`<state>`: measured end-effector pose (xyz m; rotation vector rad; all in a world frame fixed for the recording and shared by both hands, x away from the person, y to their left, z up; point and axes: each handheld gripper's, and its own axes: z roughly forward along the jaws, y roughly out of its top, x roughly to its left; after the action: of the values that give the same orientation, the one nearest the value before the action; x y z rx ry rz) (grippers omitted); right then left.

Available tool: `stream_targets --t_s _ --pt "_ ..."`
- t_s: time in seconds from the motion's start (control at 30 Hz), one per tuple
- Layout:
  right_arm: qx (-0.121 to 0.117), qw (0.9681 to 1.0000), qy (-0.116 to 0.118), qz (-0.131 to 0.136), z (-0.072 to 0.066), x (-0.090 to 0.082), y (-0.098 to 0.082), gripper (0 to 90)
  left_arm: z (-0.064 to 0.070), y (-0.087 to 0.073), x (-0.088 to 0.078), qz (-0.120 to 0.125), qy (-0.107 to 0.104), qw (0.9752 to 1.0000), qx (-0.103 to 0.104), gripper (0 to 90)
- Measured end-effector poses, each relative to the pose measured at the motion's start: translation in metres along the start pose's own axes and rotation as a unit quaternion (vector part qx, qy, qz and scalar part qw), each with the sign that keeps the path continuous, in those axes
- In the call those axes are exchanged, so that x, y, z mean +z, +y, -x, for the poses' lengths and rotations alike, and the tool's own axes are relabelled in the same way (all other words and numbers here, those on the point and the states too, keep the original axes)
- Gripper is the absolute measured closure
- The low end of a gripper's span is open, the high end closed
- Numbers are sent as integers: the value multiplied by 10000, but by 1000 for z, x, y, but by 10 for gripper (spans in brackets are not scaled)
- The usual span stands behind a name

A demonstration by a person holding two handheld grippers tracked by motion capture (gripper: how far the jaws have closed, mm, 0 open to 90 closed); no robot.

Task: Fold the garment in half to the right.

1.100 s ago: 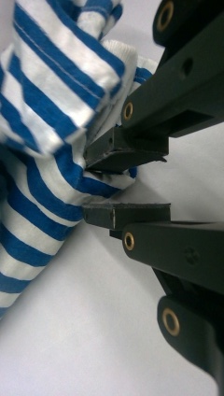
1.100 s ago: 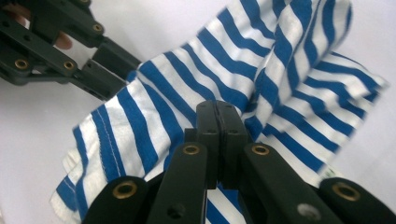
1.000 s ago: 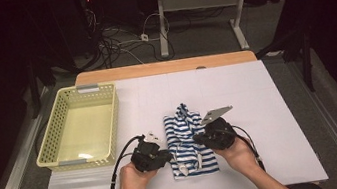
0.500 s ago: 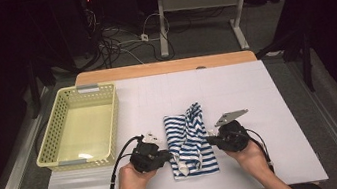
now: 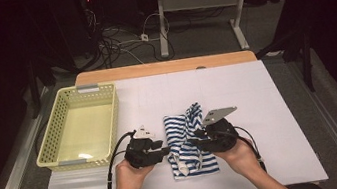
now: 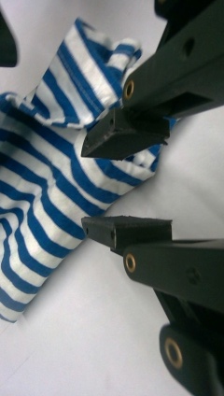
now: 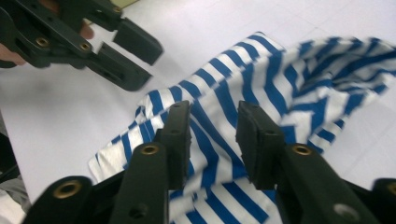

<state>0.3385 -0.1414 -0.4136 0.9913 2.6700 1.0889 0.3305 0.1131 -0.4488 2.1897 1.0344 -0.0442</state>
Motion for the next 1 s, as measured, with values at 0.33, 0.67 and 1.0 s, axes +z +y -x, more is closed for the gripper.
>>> stream_targets --t_s 0.33,0.67,1.0 --pt "-110 9991 -170 -378 2 19 -1 900 0 2 19 -294 110 9995 41 550" --pt "50 9997 -150 -195 11 7 -11 756 1 2 23 -353 141 9993 57 551" --pt "136 9992 -369 -67 -4 23 19 549 3 1 22 -335 141 9993 94 554"
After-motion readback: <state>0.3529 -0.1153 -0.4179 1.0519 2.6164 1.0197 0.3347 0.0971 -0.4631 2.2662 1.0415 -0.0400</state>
